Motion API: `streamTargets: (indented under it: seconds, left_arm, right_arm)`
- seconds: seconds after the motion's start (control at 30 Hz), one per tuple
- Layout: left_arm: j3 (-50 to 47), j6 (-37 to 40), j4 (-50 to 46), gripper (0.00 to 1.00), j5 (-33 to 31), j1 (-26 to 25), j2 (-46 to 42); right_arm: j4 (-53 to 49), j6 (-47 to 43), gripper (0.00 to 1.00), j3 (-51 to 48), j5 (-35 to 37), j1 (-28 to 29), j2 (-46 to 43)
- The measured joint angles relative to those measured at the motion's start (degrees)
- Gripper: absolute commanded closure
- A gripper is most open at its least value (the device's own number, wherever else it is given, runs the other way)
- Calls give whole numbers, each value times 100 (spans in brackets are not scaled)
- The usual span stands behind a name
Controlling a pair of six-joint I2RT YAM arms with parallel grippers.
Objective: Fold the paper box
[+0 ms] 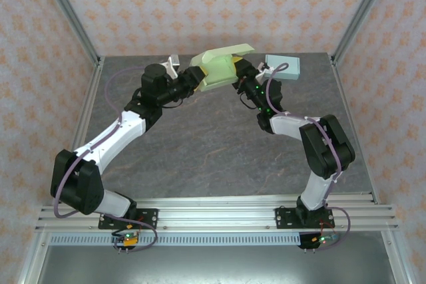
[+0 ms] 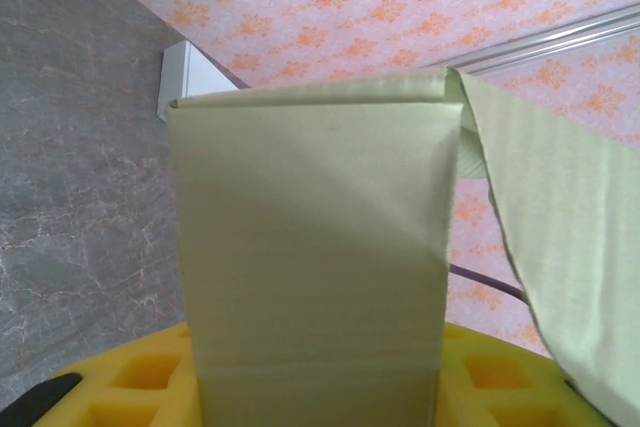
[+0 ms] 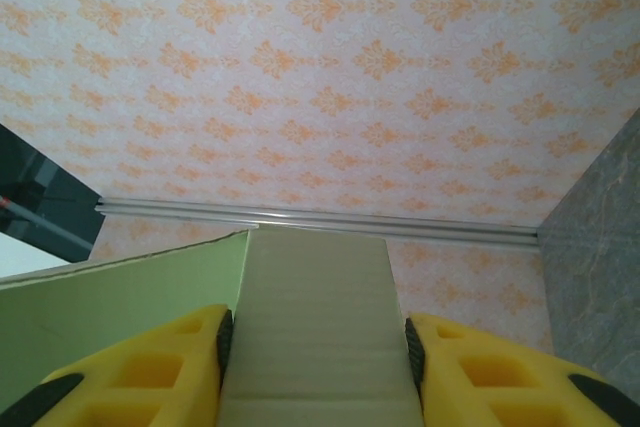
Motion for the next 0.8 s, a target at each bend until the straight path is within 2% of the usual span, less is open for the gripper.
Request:
streamTargets:
  seconds: [0.07, 0.33, 0.53, 0.73, 0.8]
  left_arm:
    - [0, 24, -2, 66, 9, 0, 46]
    - [-109, 372, 284, 66, -2, 0, 57]
    - [-109, 365, 603, 66, -31, 0, 55]
    - [-186, 319, 870, 66, -46, 0, 55]
    - [-190, 295, 955, 66, -48, 0, 55]
  right_arm:
    - [68, -81, 63, -85, 17, -11, 0]
    - [291, -33, 34, -221, -240, -111, 2]
    - [837, 678, 31, -33, -175, -74, 146]
    - [1067, 977, 29, 186, -26, -70, 153]
    - [1062, 1060, 31, 293, -4, -70, 188]
